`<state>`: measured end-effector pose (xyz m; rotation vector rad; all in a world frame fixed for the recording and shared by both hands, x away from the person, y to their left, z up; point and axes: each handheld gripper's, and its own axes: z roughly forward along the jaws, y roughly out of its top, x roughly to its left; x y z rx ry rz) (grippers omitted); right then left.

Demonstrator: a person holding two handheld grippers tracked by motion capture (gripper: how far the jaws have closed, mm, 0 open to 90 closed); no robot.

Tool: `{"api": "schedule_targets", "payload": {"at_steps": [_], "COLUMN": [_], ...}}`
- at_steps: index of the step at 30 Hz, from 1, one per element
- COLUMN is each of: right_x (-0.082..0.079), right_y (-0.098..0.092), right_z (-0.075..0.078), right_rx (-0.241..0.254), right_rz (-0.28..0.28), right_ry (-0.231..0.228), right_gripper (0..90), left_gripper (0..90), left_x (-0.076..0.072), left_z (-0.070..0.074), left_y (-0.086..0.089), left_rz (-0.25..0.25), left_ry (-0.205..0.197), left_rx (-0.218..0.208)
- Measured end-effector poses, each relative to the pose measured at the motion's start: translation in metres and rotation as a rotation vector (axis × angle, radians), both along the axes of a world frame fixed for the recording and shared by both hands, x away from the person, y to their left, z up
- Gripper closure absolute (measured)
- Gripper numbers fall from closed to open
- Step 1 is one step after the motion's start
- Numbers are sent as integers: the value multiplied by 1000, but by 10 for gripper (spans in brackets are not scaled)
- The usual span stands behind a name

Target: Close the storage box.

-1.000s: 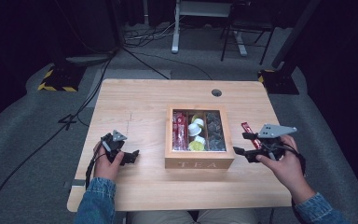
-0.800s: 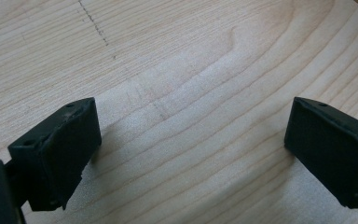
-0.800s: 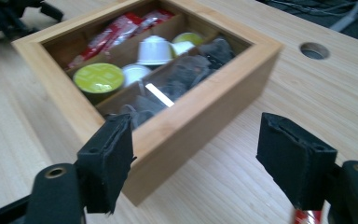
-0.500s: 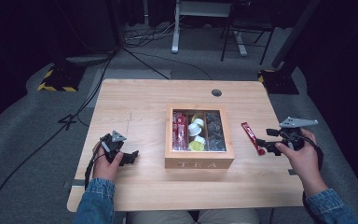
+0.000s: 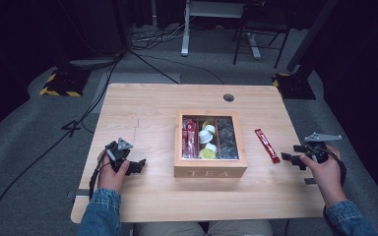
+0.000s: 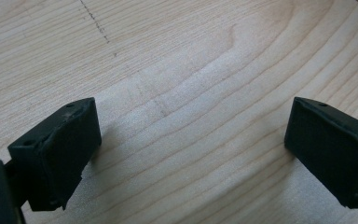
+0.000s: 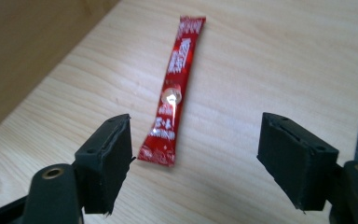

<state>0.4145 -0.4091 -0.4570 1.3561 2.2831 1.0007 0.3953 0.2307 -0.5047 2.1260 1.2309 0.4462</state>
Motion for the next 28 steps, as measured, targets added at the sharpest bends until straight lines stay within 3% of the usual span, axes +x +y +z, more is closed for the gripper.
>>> {"api": "schedule_targets", "payload": {"at_steps": [8, 16, 19, 21, 28], "right_x": [-9, -16, -19, -19, -19], "right_y": [5, 17, 20, 22, 22], "right_z": [-33, -39, -43, -47, -47], "right_rx": [14, -41, -70, -59, -59], "right_rz": [-6, 1, -4, -13, -12], "right_ry": [45, -8, -48, -77, -79], "right_gripper": [243, 144, 132, 86, 87], "left_gripper": [39, 33, 33, 33, 32], "left_x": [0, 1, 1, 1, 0], "left_z": [0, 0, 0, 0, 0], "left_y": [0, 0, 0, 0, 0], "left_rz": [0, 0, 0, 0, 1], "left_ry": [-1, 0, 0, 0, 0], "left_rx": [0, 0, 1, 0, 1]}}
